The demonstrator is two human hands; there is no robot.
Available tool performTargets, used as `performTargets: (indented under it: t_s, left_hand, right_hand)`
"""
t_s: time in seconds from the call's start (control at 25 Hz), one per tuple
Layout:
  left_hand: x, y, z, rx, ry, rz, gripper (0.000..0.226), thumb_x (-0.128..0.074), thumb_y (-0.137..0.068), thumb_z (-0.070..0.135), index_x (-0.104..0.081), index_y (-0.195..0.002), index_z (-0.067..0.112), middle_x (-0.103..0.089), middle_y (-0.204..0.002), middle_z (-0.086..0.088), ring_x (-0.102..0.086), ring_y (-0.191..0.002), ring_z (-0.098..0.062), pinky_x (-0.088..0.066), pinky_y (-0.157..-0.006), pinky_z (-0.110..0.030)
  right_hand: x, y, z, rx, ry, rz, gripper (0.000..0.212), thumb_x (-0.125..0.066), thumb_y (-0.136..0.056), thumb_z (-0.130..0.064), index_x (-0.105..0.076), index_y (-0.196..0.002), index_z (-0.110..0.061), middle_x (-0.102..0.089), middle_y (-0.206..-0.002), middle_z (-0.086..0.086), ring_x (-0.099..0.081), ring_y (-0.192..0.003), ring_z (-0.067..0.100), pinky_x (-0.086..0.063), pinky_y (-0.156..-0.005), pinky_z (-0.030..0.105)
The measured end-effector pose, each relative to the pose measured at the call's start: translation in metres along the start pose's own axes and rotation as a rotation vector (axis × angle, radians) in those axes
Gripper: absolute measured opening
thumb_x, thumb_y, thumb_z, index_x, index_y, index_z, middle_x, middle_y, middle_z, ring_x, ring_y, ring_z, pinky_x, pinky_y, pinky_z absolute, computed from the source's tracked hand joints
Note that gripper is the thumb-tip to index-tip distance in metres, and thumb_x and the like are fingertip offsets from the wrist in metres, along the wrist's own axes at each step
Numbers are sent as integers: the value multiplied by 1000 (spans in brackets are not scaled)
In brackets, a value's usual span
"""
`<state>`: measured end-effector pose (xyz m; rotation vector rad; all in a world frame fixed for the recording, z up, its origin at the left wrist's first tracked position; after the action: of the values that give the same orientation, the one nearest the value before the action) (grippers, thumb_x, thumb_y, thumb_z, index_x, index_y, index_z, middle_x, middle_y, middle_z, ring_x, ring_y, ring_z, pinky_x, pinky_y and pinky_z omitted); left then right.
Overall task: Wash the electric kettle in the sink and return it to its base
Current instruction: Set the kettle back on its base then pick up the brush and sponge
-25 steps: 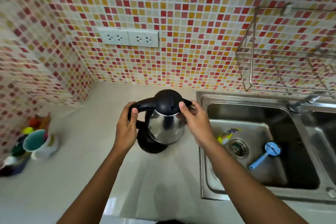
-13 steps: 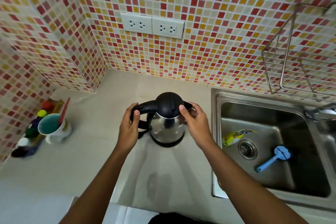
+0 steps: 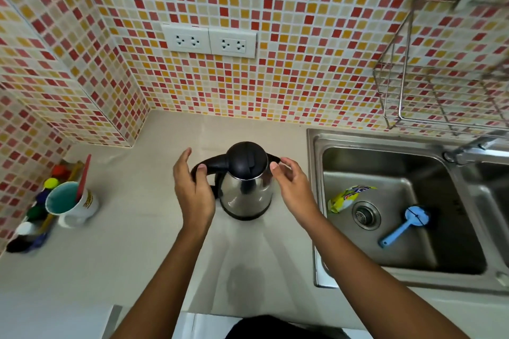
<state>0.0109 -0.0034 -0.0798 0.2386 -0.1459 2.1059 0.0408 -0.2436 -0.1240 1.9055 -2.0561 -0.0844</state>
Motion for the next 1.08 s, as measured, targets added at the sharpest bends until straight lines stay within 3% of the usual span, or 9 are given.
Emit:
performTargets:
  t_s: [0.08, 0.2, 0.36, 0.44, 0.52, 0.64, 0.76, 0.96, 1.08]
  left_hand:
    - [-24, 27, 49, -252, 2, -14, 37, -51, -99, 12, -53, -136, 11, -53, -140, -2, -46, -135, -12, -36, -109, -15]
    - [-92, 65, 88, -517, 18, -244, 30, -58, -94, 8, -59, -124, 5, -57, -129, -5, -52, -128, -13, -42, -109, -28]
    - [-212, 103, 71, -482, -98, -580, 31, -66, -90, 18, -61, -120, 11, -60, -118, -1, -57, -111, -10, -48, -98, -28]
    - [-279, 125, 39, -400, -245, -742, 36, -72, -85, 17, -62, -119, 12, -63, -117, -7, -61, -109, -21, -44, -94, -23]
    - [-335, 147, 1, -271, -400, -872, 45, -77, -82, 17, -61, -123, 10, -62, -121, -13, -61, -114, -31, -44, -96, -28]
    - [-385, 151, -50, -127, -531, -841, 59, -82, -78, 24, -58, -130, 9, -62, -128, -18, -58, -120, -37, -47, -100, -40]
    - [-423, 140, -94, -50, -706, -830, 57, -79, -79, 32, -63, -128, 8, -67, -124, -22, -62, -117, -40, -49, -95, -43]
    - [-454, 148, -126, -91, -859, -818, 29, -70, -90, 23, -75, -102, -3, -69, -102, -34, -64, -104, -50, -49, -85, -50]
    - [-454, 157, -120, -116, -812, -767, 25, -70, -90, 25, -77, -100, 3, -70, -92, -32, -68, -94, -46, -51, -77, -46]
  right_hand:
    - [27, 6, 14, -27, -44, 73, 36, -63, -91, -40, -60, -122, -21, -66, -117, 0, -62, -105, 15, -50, -95, 37]
    - [82, 16, 41, -63, -120, 184, 5, -64, -93, -25, -66, -94, -21, -70, -90, 4, -68, -84, 21, -56, -74, 44]
    - [177, 31, 91, -174, -94, 340, 16, -63, -92, -20, -65, -76, -19, -65, -71, 1, -59, -67, 14, -47, -57, 27]
    - [229, 31, 125, -232, -20, 416, 22, -64, -88, -28, -64, -66, -22, -65, -64, 3, -58, -63, 18, -44, -59, 30]
    - [274, 23, 174, -344, 13, 444, 22, -65, -80, -35, -65, -63, -22, -67, -65, 7, -63, -65, 25, -45, -61, 34]
    - [323, 8, 240, -479, 28, 508, 26, -67, -68, -46, -68, -71, -20, -70, -68, 9, -69, -70, 33, -50, -64, 38]
    - [361, -19, 288, -594, -14, 548, 15, -73, -78, -25, -65, -85, -14, -63, -68, 10, -63, -61, 29, -55, -62, 38]
    - [398, -58, 385, -832, 127, 577, 63, -81, -69, -26, -48, -119, -6, -63, -111, 13, -65, -103, 33, -52, -91, 42]
    - [405, -62, 407, -957, 202, 593, 65, -76, -71, -22, -42, -124, -6, -62, -120, 14, -64, -105, 33, -53, -92, 43]
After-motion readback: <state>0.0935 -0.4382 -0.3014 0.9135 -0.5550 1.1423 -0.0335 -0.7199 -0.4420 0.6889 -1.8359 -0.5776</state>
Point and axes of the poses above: each hand's wrist, its own y-axis away from the middle knuckle, its own x-axis out of the back of the hand, z = x × y, the point moved 7 cm from there along -y, towards the middle knuckle
